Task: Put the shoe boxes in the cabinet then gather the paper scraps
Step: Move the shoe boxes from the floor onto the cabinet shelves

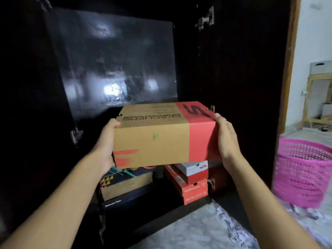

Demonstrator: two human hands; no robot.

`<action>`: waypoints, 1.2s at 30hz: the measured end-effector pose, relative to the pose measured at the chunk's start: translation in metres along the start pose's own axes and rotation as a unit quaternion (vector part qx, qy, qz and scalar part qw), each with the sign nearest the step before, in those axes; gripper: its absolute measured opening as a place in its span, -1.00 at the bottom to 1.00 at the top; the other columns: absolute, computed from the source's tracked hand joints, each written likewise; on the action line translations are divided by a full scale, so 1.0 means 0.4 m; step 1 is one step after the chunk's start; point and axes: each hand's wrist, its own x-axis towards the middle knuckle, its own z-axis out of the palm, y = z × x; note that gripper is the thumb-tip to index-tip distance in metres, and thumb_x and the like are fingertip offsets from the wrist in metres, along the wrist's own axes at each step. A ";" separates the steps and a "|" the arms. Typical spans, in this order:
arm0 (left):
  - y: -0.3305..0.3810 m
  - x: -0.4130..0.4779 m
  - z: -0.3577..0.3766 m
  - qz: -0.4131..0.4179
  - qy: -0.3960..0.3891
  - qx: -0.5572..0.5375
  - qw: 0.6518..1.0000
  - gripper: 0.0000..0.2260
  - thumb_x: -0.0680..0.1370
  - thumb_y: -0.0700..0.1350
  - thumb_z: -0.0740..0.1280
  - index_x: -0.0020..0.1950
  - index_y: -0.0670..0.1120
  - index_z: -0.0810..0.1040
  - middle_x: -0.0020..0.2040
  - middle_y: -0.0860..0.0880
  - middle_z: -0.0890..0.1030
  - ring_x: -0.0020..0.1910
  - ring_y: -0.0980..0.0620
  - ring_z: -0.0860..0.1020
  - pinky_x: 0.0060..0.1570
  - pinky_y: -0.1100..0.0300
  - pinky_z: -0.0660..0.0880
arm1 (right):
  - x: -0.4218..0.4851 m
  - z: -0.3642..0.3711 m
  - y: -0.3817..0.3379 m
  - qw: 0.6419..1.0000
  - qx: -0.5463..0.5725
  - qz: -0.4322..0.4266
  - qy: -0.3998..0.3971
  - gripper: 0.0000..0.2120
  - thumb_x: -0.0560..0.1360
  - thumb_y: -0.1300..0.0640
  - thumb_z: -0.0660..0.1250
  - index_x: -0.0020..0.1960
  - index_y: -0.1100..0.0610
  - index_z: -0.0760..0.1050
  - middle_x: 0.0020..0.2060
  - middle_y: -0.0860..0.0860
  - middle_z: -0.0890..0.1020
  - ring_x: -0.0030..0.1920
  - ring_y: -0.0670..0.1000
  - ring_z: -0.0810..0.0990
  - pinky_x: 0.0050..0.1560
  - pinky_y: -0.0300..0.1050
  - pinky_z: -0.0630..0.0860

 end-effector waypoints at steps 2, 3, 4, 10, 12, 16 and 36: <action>-0.002 0.024 -0.022 0.017 0.075 -0.012 0.997 -0.65 0.53 0.24 0.14 -0.13 0.01 0.53 -0.24 -0.07 0.57 -0.29 -0.10 0.54 -0.21 0.10 0.45 | 0.035 0.088 0.029 1.000 0.007 0.018 -0.022 -0.68 0.54 -0.27 0.22 -0.02 -0.03 0.50 0.01 -0.06 0.62 0.06 -0.04 0.56 0.15 -0.08 0.44; -0.011 0.042 -0.031 0.026 0.109 -0.026 0.993 -0.61 0.53 0.28 0.12 -0.14 0.01 0.53 -0.24 -0.06 0.58 -0.29 -0.10 0.55 -0.21 0.11 0.45 | 0.046 0.129 0.040 0.999 0.009 0.033 -0.037 -0.67 0.54 -0.28 0.21 -0.03 -0.03 0.50 0.01 -0.03 0.63 0.07 0.00 0.57 0.18 -0.04 0.45; -0.023 0.066 -0.043 0.039 0.144 -0.039 0.988 -0.55 0.51 0.35 0.11 -0.10 0.01 0.55 -0.20 -0.06 0.60 -0.23 -0.11 0.59 -0.16 0.09 0.48 | 0.060 0.165 0.055 0.998 0.015 0.044 -0.046 -0.65 0.53 -0.29 0.21 -0.03 -0.02 0.51 -0.01 -0.03 0.63 0.07 0.03 0.57 0.20 -0.01 0.45; -0.130 0.179 -0.076 0.207 0.318 0.213 0.900 -0.39 0.57 0.22 0.19 0.53 -0.06 0.17 0.51 -0.24 0.20 0.46 -0.27 0.22 0.41 -0.15 0.20 | 0.119 0.334 0.132 0.993 0.019 0.075 -0.090 -0.57 0.49 -0.31 0.30 0.13 0.01 0.51 0.04 -0.03 0.61 0.05 -0.01 0.56 0.15 -0.08 0.38; -0.168 0.207 -0.069 0.242 0.351 0.330 0.842 -0.44 0.57 0.16 0.11 0.52 -0.06 0.24 0.54 -0.26 0.11 0.52 -0.30 0.07 0.43 -0.21 0.06 | 0.131 0.380 0.160 0.992 -0.005 0.075 -0.101 -0.56 0.48 -0.34 0.29 0.13 -0.01 0.49 0.08 0.00 0.62 0.10 0.02 0.56 0.25 -0.04 0.43; -0.213 0.313 -0.094 0.275 0.349 0.511 0.736 -0.44 0.52 0.09 0.23 0.49 -0.06 0.32 0.53 -0.28 0.18 0.52 -0.33 0.09 0.46 -0.23 0.00 | 0.161 0.474 0.198 0.987 -0.086 0.042 -0.126 -0.30 0.39 -0.45 0.26 0.35 -0.01 0.45 0.25 0.11 0.49 0.19 0.06 0.52 0.41 0.07 0.39; -0.051 0.525 -0.205 0.073 0.221 0.554 0.799 -0.29 0.51 -0.15 0.25 0.58 0.06 0.00 0.60 -0.13 -0.24 0.56 -0.15 -0.28 0.54 -0.03 -0.06 | 0.281 0.654 0.284 0.920 -0.315 -0.062 -0.224 -0.33 0.51 -0.03 0.39 0.55 0.02 0.22 0.38 -0.02 0.44 0.35 0.08 0.50 0.38 0.06 0.41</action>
